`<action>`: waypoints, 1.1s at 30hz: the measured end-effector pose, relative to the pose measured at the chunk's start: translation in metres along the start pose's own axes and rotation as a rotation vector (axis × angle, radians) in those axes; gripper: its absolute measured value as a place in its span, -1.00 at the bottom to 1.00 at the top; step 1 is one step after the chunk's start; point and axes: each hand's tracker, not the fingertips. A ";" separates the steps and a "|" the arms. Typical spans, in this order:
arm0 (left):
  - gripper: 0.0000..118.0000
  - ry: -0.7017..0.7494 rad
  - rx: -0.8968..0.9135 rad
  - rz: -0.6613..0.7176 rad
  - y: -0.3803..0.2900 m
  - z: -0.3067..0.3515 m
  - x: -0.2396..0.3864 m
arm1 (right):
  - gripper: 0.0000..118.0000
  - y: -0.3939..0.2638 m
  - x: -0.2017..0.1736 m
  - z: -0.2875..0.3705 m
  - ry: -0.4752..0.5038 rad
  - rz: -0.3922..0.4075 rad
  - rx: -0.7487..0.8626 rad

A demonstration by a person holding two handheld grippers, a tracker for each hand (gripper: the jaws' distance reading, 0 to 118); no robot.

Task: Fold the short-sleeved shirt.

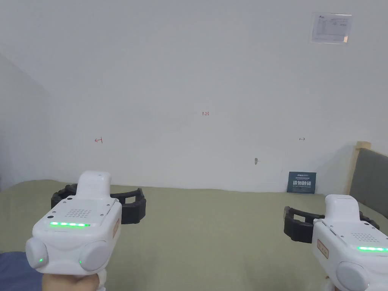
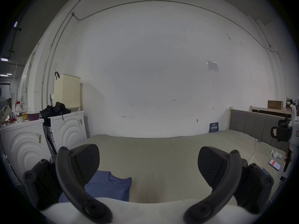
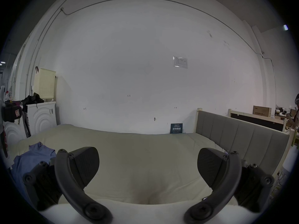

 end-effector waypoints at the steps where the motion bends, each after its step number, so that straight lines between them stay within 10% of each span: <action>1: 1.00 -0.002 -0.001 0.001 0.000 0.000 0.000 | 1.00 0.000 0.000 -0.001 0.001 -0.008 -0.001; 29: 1.00 -0.036 -0.052 0.027 -0.002 -0.012 -0.001 | 1.00 -0.003 0.008 -0.019 -0.001 -0.073 -0.042; 33: 0.78 -0.010 -0.065 -0.015 -0.006 -0.009 0.002 | 0.02 -0.001 0.008 -0.011 0.025 -0.051 -0.076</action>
